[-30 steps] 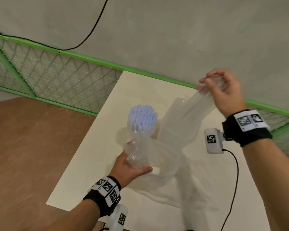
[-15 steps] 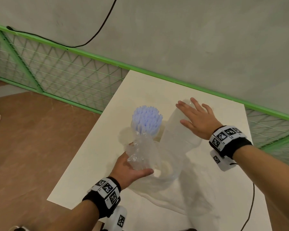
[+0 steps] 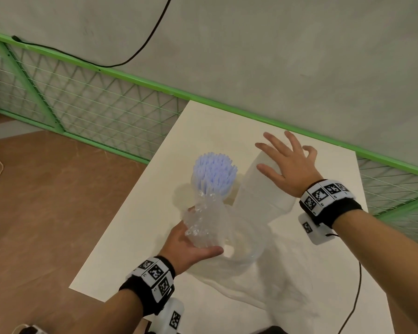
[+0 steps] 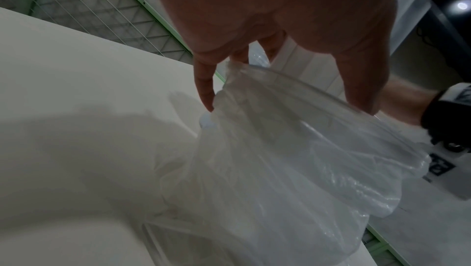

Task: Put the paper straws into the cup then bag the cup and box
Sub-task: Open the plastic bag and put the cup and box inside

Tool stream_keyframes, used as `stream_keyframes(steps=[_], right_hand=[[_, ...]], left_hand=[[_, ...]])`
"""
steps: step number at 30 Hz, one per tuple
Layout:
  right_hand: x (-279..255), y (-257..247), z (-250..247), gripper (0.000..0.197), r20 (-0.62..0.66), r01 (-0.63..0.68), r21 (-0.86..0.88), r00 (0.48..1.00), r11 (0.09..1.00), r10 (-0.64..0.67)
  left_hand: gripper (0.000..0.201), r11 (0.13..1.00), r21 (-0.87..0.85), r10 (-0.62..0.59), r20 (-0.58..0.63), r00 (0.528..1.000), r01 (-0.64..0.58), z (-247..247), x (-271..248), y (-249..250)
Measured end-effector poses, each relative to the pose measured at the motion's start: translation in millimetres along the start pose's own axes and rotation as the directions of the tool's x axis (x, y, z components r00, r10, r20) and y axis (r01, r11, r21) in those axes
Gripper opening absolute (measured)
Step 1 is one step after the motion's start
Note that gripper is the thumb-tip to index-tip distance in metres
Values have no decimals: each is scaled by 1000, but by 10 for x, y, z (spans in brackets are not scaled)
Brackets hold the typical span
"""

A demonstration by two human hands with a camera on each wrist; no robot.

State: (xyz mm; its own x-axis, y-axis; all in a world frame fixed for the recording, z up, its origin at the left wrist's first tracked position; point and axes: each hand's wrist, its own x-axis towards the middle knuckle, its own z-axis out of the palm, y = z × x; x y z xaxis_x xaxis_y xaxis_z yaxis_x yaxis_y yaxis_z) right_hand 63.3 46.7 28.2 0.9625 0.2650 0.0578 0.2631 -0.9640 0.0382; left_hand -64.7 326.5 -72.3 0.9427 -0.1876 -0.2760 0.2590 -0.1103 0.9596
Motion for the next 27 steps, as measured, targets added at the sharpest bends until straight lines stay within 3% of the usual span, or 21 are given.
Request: stream_keyframes(steps=[2,4,6,9,13,22,27], right_hand=[[-93,-190,-118,48,-174,117,130,980,985,-94],[-210,-432,-188,48,-224,289,327,949,900,-223],[-327,-671,-194,56,-146,382,433,924,817,-354],[-445,-891,-133,71,29,398,464,886,792,-462],[-495,-958,-10,70,55,357,494,897,793,-438],[-570,-989,172,31,-139,346,602,933,720,-332],[-632,-1053,235,26,-134,267,676,961,687,-241]], left_hand=[[92,1000,2,5,13,1000,-5,-5,-7,-6],[97,1000,7,20,27,999,-20,-2,-7,-8],[99,998,26,48,37,998,-49,9,-8,-1],[99,997,21,68,52,996,-69,23,-17,20],[98,997,14,73,63,995,-74,25,-26,19],[90,995,13,98,65,993,-99,34,-29,24],[88,996,-26,84,81,993,-82,41,-45,33]])
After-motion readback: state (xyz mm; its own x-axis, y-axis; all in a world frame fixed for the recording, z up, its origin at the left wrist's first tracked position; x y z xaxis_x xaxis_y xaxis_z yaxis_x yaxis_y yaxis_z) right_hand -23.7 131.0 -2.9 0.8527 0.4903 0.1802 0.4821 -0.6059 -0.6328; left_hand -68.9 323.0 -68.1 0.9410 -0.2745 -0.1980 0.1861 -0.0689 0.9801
